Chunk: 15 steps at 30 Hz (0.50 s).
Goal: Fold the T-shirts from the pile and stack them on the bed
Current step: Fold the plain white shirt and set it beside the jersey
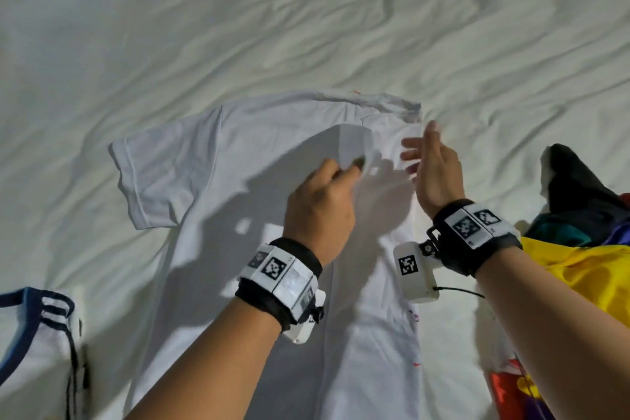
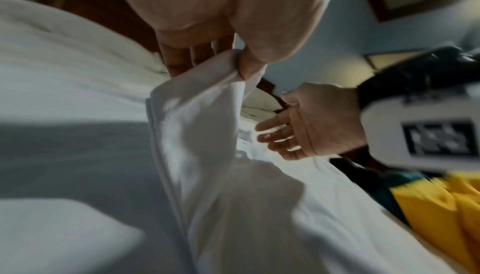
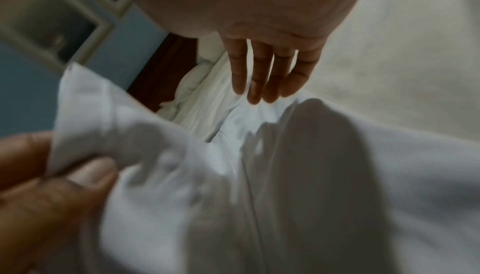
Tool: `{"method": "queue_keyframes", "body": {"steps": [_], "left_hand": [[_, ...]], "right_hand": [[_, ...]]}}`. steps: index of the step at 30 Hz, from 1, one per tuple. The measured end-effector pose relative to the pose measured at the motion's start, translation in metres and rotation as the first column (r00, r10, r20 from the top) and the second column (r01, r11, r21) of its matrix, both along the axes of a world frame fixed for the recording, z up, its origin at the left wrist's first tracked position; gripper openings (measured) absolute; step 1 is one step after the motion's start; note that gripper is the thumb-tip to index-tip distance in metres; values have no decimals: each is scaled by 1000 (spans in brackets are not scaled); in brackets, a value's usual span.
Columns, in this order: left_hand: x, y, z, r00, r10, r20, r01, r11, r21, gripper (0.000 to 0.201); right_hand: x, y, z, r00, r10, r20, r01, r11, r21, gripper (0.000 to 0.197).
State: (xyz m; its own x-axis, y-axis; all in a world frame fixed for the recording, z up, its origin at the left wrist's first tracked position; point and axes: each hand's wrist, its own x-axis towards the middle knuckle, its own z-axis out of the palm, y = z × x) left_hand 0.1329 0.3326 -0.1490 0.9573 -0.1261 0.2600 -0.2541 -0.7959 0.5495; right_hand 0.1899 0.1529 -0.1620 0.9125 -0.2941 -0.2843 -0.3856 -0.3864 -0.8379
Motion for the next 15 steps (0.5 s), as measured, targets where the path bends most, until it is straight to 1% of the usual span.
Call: {"method": "queue_keyframes", "body": {"steps": [1,3,5,6,7,8,10,11,13,15], "left_hand": [[-8,-5,3,995,-100,6,99,994,49,44],[-24,-13,1,967,-254,-28,255,956,145,53],[-38,-14,-6,938,-336,-84,347,906,242,53],[-44,-14,-11,929,-353,-110,370,883,290,52],[-49,-12,-16,926,-352,-133,376,864,335,52],[-54,-10,-21,930,-329,-161,366,854,370,54],[-60,-4,-27,947,-250,-203,314,859,404,54],[-62,-1,-29,954,-216,-209,286,864,414,50],[-66,3,-31,966,-179,-188,244,871,427,38],[-68,6,-30,971,-188,-146,232,885,403,28]], "right_hand": [[-10,-3,5,998,-50,-47,55,994,97,81],[-28,-10,8,987,-97,-130,122,972,200,89],[-43,-17,3,968,-117,-220,172,953,249,93],[-50,-20,0,959,-116,-260,186,947,263,91],[-55,-21,-3,952,-108,-285,188,944,269,84],[-61,-22,-8,951,-95,-294,173,951,254,72],[-70,-23,-19,955,-59,-289,115,977,180,42],[-74,-23,-24,957,-41,-289,86,986,143,33],[-79,-22,-31,961,-24,-275,50,995,85,28],[-83,-21,-29,973,-49,-224,61,997,45,19]]}}
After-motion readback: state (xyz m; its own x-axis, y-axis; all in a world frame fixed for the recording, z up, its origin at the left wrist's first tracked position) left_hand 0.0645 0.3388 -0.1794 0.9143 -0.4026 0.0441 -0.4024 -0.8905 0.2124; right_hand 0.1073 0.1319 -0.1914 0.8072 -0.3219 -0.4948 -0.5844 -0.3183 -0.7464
